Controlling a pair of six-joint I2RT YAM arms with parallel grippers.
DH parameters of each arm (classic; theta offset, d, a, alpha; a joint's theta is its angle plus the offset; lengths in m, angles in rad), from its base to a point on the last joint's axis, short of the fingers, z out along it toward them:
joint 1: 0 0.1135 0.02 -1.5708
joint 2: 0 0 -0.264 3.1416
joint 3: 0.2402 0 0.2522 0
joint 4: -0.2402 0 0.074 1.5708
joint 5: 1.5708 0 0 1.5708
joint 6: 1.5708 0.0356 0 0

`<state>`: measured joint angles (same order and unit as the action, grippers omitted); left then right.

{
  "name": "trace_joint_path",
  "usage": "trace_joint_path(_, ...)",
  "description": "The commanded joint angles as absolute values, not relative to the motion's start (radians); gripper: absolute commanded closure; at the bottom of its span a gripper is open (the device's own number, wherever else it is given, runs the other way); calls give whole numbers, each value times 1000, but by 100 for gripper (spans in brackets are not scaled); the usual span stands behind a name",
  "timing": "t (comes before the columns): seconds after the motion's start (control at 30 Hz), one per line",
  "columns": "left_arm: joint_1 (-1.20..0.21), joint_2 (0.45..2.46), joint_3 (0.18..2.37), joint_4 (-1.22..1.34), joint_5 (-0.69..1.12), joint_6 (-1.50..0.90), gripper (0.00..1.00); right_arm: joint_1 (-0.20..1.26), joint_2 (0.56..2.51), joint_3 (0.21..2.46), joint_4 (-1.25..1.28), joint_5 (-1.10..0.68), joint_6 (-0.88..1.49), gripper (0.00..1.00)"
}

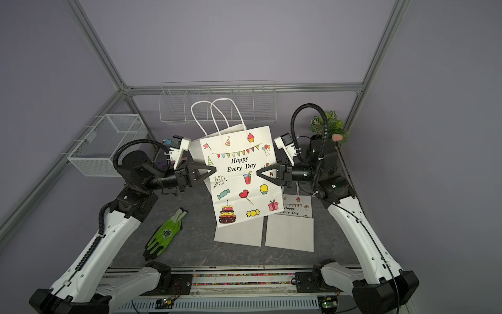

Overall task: Put away the paper bag
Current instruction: Press the paper bag.

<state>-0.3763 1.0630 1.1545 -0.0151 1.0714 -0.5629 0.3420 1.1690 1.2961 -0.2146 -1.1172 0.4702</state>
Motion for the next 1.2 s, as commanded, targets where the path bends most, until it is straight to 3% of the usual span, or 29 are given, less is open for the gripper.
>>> trace_joint_path(0.0, -381, 1049, 1149, -29, 1081, -521, 100, 354, 1161, 1294, -200, -1165, 475, 66)
trace_joint_path(0.27, -381, 1034, 1149, -106, 1081, -449, 100, 322, 1129, 1349, -313, -1125, 412, 62)
trace_joint_path(0.5, -382, 1041, 1140, -114, 1076, -440, 100, 321, 1131, 1353, -287, -1134, 449, 83)
trace_joint_path(0.67, -380, 1053, 1141, -114, 1059, -446, 100, 320, 1129, 1348, -290, -1135, 451, 92)
trace_joint_path(0.8, -379, 1047, 1156, -156, 1009, -427, 72, 319, 1120, 1357, -310, -1125, 435, 93)
trace_joint_path(0.87, -347, 1023, 1211, -316, 873, -348, 61, 314, 1118, 1361, -313, -1128, 435, 93)
trace_joint_path(0.97, -205, 937, 1203, -351, 738, -383, 34, 294, 1114, 1374, -313, -1144, 438, 93)
trace_joint_path(1.07, -58, 848, 1130, -251, 743, -492, 9, 260, 1125, 1379, -249, -1181, 492, 93)
trace_joint_path(1.17, -14, 840, 1093, -167, 795, -564, 0, 226, 1159, 1385, -105, -1235, 611, 93)
